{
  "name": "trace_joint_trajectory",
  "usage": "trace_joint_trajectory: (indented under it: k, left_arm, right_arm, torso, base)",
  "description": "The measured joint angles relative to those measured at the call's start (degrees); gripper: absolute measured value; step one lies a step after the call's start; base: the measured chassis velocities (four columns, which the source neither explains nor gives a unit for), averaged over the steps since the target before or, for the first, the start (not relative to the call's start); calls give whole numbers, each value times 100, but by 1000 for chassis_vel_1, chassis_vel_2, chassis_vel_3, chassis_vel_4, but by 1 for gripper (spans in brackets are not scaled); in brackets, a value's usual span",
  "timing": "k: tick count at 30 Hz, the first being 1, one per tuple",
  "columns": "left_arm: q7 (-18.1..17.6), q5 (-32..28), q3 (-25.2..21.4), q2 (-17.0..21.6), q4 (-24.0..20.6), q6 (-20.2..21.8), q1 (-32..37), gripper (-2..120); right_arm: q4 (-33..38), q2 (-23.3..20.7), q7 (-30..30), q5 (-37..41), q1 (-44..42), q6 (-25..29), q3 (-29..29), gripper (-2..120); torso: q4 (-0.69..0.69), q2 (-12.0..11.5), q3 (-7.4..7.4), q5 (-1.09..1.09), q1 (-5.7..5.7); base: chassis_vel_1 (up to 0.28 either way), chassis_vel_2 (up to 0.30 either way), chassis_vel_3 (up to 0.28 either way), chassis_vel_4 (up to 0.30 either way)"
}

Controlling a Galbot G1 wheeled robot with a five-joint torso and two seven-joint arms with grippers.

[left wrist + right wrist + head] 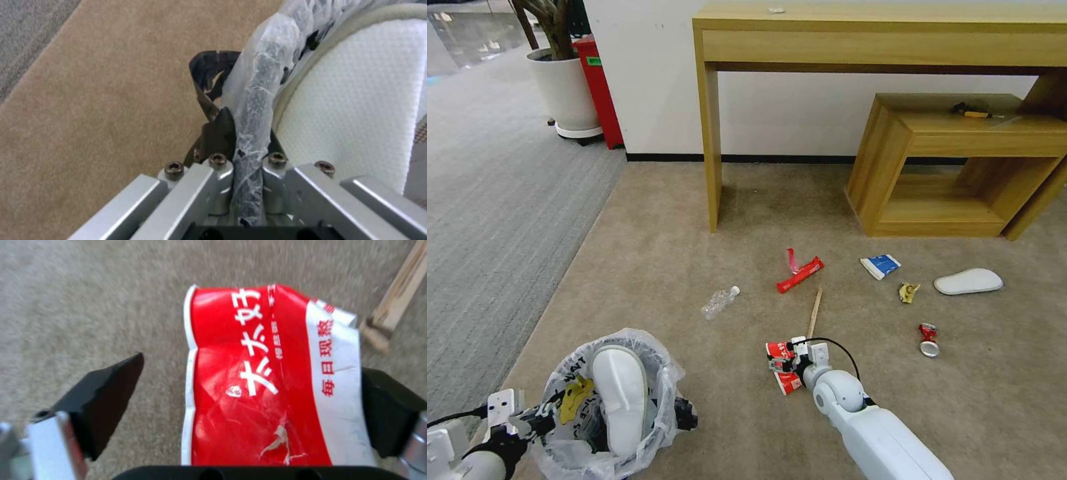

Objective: Pick up the trash bin and place the garbage on the floor into it.

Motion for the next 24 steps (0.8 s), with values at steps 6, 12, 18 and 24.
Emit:
trace_joint_trajectory:
  k: [6,12,18,24]
  left_arm:
    - [-5,0,-12,16,-13,4,6,1]
    - [-11,36,9,18,-14,10,-9,1]
    - [-16,37,17,39,-25,26,-29,1]
    - [-15,23,23,59,-54,29,-29,1]
  right_arm:
    - [-304,106,-6,-73,63,88,20,77]
    - [-544,179,-24,-225,88,303,90,53]
    - [-559,185,-123,-379,77,478,144,32]
    - [-542,187,-260,-489,97,669,201,7]
  torso:
    - [0,0,0,-1,0]
    - [-1,0,0,-1,0]
    - [-1,0,0,0,0]
    - [0,0,0,1,0]
  base:
    - [0,0,0,0]
    - [0,0,0,0]
    - [0,0,0,0]
    - [0,0,0,0]
